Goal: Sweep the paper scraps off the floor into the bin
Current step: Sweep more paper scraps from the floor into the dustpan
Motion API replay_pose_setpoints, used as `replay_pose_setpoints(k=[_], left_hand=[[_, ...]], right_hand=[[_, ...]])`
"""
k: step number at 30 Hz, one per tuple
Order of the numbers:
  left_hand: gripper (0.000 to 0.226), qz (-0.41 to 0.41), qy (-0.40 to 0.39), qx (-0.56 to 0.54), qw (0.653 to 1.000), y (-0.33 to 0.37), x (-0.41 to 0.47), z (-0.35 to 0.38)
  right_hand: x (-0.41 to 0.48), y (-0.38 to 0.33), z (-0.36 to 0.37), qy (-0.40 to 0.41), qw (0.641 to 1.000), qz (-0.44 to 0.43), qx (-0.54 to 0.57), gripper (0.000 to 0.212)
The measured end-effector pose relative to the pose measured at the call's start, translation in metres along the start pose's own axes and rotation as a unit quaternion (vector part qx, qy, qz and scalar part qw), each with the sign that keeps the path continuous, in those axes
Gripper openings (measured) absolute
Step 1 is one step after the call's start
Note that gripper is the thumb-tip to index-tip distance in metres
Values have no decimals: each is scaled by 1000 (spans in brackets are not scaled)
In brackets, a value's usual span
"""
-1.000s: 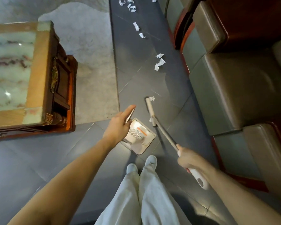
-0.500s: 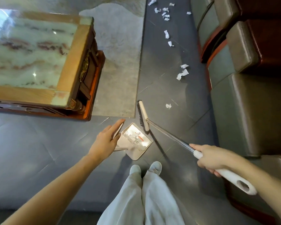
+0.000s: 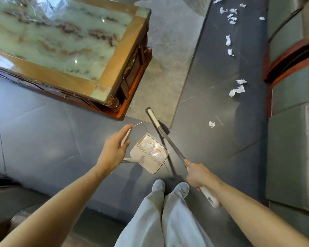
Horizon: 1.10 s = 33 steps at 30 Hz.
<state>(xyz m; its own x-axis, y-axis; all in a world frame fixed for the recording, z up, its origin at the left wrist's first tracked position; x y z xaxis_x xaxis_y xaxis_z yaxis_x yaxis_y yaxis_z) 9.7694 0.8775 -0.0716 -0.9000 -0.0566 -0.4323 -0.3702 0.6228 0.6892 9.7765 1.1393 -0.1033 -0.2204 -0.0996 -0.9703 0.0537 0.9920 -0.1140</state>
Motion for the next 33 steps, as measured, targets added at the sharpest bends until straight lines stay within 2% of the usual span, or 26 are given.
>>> replay_pose_setpoints(k=[3,5,9,15,23,27,33], left_hand=[[52,3,-5,-4,1000,0,2,0],[52,7,-8,-7,1000,1,3,0],[51,9,-8,-34,999,-2,0,-1],[51,35,-37,-46,998,13,-1,13],[49,115,-61,-38,991,104,44,53],[49,146,-82,-19,986,154,81,90],[55,130,-80,5,988,209,148,151]], right_hand=[[-22,8,3,-59,997,-5,-54,75],[-37,25,2,-67,996,-1,-58,70],[-65,60,-2,-41,998,9,39,79],[-100,92,7,3,995,18,101,79],[-104,162,-18,82,972,77,208,82],[-79,199,-52,120,969,123,176,77],[-16,265,-112,149,968,158,124,72]])
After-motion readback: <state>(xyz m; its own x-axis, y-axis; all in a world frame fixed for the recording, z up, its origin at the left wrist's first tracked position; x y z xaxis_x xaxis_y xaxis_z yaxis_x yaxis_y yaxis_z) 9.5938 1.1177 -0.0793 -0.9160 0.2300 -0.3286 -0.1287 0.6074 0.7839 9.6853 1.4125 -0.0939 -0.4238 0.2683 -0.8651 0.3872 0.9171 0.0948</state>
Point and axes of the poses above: each hand's wrist, its own x-axis towards the middle knuckle, its own z-axis out of the palm, y = z × x, the point moved 5 cm from there along x, towards the middle knuckle, and after that the axes turned 10 degrees about -y, right-handed, at the moved point
